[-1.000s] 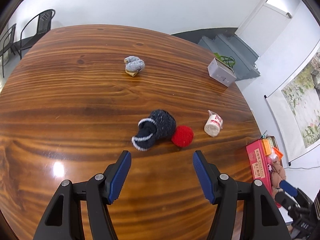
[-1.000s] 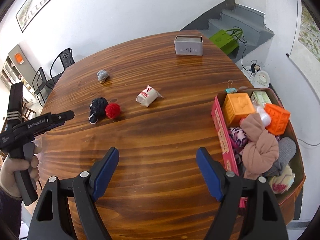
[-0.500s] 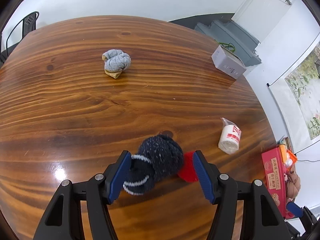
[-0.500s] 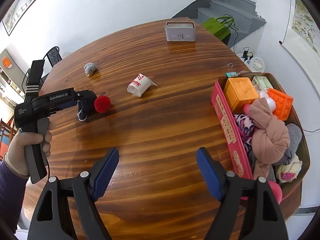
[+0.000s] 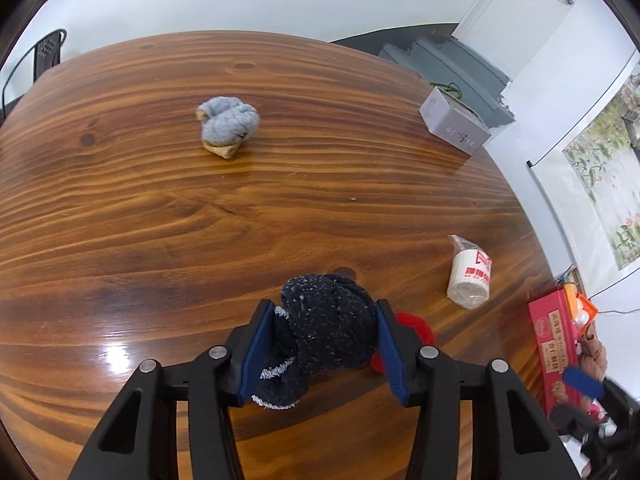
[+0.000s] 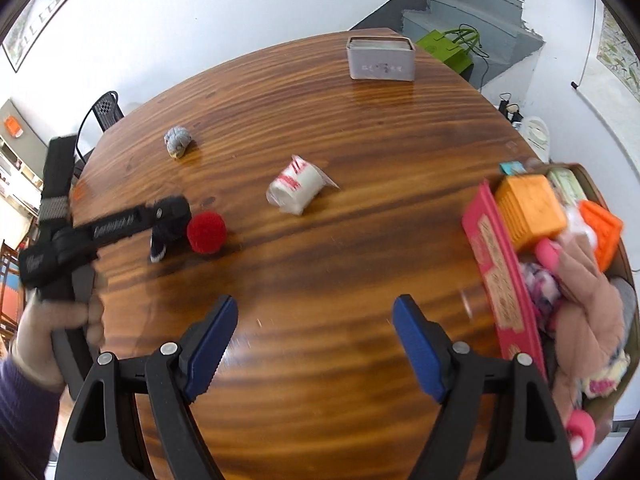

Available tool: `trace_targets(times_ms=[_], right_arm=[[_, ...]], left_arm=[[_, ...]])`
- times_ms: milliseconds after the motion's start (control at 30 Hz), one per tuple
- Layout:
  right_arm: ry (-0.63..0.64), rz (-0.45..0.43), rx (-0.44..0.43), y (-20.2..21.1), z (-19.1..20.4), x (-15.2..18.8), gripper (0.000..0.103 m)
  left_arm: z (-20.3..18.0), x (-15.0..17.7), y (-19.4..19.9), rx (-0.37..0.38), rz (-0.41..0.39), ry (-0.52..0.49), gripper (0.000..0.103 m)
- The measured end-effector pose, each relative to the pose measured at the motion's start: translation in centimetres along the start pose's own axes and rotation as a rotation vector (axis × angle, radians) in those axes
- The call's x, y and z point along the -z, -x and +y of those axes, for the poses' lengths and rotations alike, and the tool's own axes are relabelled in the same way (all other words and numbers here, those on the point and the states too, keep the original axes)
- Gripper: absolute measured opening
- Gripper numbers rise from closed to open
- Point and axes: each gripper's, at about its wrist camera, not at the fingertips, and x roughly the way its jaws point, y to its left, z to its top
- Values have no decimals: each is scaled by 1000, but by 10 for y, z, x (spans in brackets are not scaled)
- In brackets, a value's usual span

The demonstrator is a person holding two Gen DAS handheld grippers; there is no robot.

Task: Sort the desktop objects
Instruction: 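Grasp the navy knit hat with the left tool while the right tool grasps the white yogurt cup, then carry both items to the box and release the cup from the right tool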

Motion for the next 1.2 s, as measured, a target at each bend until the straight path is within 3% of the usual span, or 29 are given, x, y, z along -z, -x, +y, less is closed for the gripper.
trace_targets(times_ms=[300,600,667,733,767,833,900,1200], right_arm=[[-124,13,-61,-56,-1,-57,82],[-163,55,-40,-105,3,-85,82],[-135,60,-12,-114,8,-88,76],[-107,71,11,-121,12,-90,57],[-89,71,15,-123,15,-91,53],[-54,60,30,-120,19,-90,45],[-24,48,34,-115,22,-88,43],[-6,-41,-27,-58,8,-73,42]], left_arm=[[11,6,44,5,-72,26,51],[21,24,66,9,-73,69,51],[21,29,68,8,-66,72,51],[20,33,70,5,-63,76,51],[20,34,71,5,-62,78,51],[18,37,74,2,-62,80,51],[16,38,76,0,-64,80,51],[-18,43,87,19,-79,43,51]])
